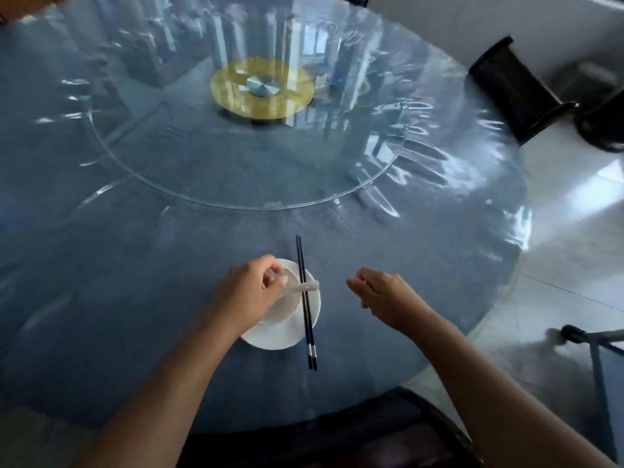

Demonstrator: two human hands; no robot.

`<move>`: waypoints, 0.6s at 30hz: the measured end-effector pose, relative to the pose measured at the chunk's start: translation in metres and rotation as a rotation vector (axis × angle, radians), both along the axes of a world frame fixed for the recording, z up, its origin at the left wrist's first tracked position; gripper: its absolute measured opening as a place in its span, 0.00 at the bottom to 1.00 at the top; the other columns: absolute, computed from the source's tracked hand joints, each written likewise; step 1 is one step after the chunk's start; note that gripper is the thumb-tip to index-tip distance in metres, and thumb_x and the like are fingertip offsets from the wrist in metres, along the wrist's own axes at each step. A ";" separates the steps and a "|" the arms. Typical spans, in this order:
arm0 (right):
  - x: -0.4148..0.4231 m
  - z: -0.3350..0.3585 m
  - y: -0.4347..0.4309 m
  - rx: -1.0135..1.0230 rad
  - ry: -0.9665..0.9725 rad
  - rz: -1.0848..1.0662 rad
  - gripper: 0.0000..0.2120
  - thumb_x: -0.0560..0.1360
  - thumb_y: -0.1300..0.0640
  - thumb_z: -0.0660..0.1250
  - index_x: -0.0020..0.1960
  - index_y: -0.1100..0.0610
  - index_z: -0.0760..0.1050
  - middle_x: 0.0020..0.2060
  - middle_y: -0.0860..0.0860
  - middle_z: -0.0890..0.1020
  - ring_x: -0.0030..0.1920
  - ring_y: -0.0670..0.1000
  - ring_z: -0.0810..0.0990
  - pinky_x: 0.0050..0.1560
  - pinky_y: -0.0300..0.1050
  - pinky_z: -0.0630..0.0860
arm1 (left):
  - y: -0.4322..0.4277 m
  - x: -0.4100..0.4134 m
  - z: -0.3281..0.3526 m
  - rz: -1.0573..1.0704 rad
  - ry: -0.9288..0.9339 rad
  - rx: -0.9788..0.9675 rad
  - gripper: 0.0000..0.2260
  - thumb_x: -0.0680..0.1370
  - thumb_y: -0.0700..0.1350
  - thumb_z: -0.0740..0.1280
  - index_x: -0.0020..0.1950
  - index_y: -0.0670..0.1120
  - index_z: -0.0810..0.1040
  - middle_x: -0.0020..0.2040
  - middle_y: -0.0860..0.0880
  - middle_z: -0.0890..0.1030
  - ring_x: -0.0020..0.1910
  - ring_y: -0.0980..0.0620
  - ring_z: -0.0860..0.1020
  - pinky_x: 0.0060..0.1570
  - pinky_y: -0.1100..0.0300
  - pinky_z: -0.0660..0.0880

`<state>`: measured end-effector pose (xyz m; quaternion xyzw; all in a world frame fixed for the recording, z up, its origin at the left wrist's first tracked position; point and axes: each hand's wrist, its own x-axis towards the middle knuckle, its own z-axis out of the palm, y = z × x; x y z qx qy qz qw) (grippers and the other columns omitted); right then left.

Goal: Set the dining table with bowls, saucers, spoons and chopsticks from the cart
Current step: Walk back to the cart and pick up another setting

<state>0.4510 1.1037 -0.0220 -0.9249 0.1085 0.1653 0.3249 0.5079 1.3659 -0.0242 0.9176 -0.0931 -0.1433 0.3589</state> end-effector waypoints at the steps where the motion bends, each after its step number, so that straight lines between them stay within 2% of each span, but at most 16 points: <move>1: -0.013 0.006 -0.014 -0.013 -0.007 -0.024 0.17 0.79 0.42 0.61 0.41 0.54 0.73 0.34 0.52 0.82 0.35 0.52 0.79 0.42 0.53 0.79 | -0.020 -0.004 0.008 -0.064 -0.033 0.033 0.04 0.76 0.53 0.68 0.46 0.54 0.77 0.37 0.55 0.80 0.36 0.55 0.79 0.37 0.58 0.75; 3: -0.040 0.018 -0.044 -0.053 -0.036 -0.068 0.14 0.78 0.43 0.63 0.43 0.53 0.75 0.35 0.51 0.83 0.38 0.54 0.81 0.43 0.52 0.79 | -0.064 -0.014 0.023 -0.214 -0.077 0.077 0.05 0.76 0.52 0.68 0.46 0.52 0.77 0.38 0.54 0.80 0.37 0.54 0.78 0.38 0.58 0.74; 6: -0.089 0.035 -0.099 -0.136 -0.076 -0.160 0.08 0.76 0.46 0.66 0.46 0.51 0.76 0.37 0.50 0.84 0.42 0.54 0.81 0.45 0.49 0.77 | -0.144 -0.039 0.036 -0.420 -0.126 0.138 0.07 0.77 0.52 0.68 0.51 0.51 0.79 0.43 0.52 0.83 0.45 0.48 0.80 0.47 0.55 0.77; 8: -0.127 0.043 -0.141 -0.162 -0.088 -0.239 0.08 0.76 0.46 0.66 0.47 0.51 0.76 0.35 0.49 0.82 0.42 0.53 0.80 0.41 0.46 0.73 | -0.202 -0.060 0.041 -0.536 -0.127 0.170 0.10 0.77 0.53 0.68 0.55 0.50 0.79 0.47 0.49 0.84 0.49 0.46 0.81 0.50 0.54 0.78; 11: -0.190 0.051 -0.205 -0.190 -0.088 -0.335 0.10 0.76 0.45 0.66 0.48 0.52 0.76 0.39 0.51 0.82 0.43 0.56 0.80 0.39 0.44 0.70 | -0.288 -0.100 0.045 -0.697 -0.122 0.233 0.12 0.78 0.53 0.68 0.58 0.48 0.79 0.52 0.46 0.84 0.52 0.46 0.81 0.52 0.55 0.76; 14: -0.255 0.057 -0.272 -0.197 -0.028 -0.451 0.14 0.76 0.42 0.65 0.52 0.52 0.76 0.47 0.54 0.85 0.48 0.58 0.82 0.46 0.49 0.79 | -0.369 -0.144 0.052 -0.816 -0.160 0.285 0.12 0.79 0.52 0.67 0.58 0.47 0.79 0.55 0.44 0.83 0.56 0.44 0.80 0.53 0.56 0.74; 18: -0.343 0.057 -0.343 -0.280 0.017 -0.593 0.18 0.76 0.39 0.64 0.57 0.51 0.75 0.51 0.52 0.83 0.45 0.53 0.79 0.44 0.46 0.75 | -0.455 -0.200 0.059 -0.945 -0.173 0.335 0.09 0.77 0.50 0.65 0.55 0.49 0.79 0.54 0.47 0.83 0.52 0.45 0.80 0.50 0.55 0.74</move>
